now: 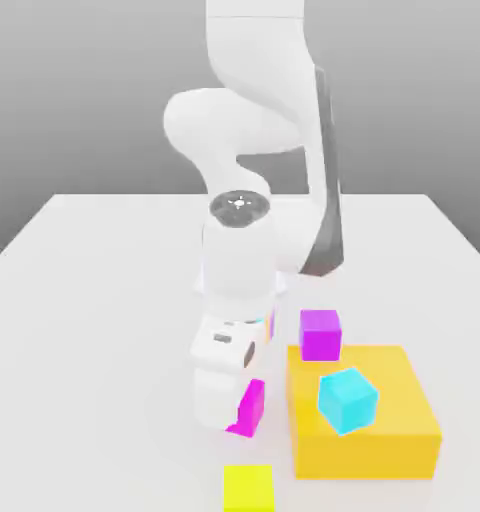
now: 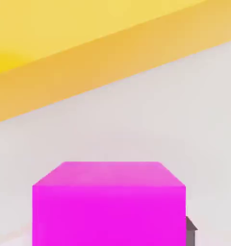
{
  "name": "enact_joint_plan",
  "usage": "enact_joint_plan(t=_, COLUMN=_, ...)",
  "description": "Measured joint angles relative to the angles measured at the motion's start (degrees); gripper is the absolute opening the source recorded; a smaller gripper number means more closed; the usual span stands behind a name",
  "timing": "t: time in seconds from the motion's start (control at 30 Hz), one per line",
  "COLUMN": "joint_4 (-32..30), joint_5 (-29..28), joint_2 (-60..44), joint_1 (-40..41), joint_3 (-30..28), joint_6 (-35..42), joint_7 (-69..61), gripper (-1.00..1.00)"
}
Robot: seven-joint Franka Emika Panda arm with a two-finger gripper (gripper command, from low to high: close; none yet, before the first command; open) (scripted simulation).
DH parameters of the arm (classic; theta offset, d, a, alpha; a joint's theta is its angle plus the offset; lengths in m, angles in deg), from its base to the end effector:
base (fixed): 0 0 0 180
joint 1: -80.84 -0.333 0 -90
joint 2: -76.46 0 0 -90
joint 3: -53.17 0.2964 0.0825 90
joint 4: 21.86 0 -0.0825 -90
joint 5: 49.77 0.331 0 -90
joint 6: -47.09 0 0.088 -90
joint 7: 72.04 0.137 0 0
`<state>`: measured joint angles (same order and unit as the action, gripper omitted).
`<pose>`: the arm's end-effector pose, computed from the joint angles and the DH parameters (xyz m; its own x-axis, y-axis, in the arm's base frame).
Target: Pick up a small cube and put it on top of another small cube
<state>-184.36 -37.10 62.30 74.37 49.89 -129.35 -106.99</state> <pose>0.3404 -0.0006 0.1375 0.9019 0.4320 -0.0019 0.4320 -0.9019 -0.0004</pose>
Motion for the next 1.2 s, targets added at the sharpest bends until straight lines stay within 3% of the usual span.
enact_joint_plan(t=0.1, joint_4=-0.7, joint_5=-2.7, joint_2=3.6, joint_1=-2.4, joint_3=-3.1, joint_6=2.9, joint_7=2.0, gripper=-1.0)
enact_joint_plan(t=0.27, joint_4=-2.5, joint_5=-12.2, joint_2=13.7, joint_1=-2.8, joint_3=-6.0, joint_6=11.0, joint_7=8.9, gripper=-1.0)
enact_joint_plan(t=0.33, joint_4=-2.2, joint_5=-11.2, joint_2=15.4, joint_1=-2.7, joint_3=-6.8, joint_6=13.7, joint_7=9.1, gripper=-1.0)
enact_joint_plan(t=0.7, joint_4=-2.7, joint_5=-11.3, joint_2=29.6, joint_1=-10.0, joint_3=-6.4, joint_6=27.8, joint_7=-18.3, gripper=-1.0)
enact_joint_plan(t=1.13, joint_4=-4.2, joint_5=-17.7, joint_2=47.4, joint_1=-21.6, joint_3=-6.8, joint_6=43.5, joint_7=-50.8, gripper=-1.0)
enact_joint_plan(t=1.2, joint_4=-5.2, joint_5=-19.5, joint_2=47.1, joint_1=-22.3, joint_3=-6.3, joint_6=41.8, joint_7=-52.6, gripper=-1.0)
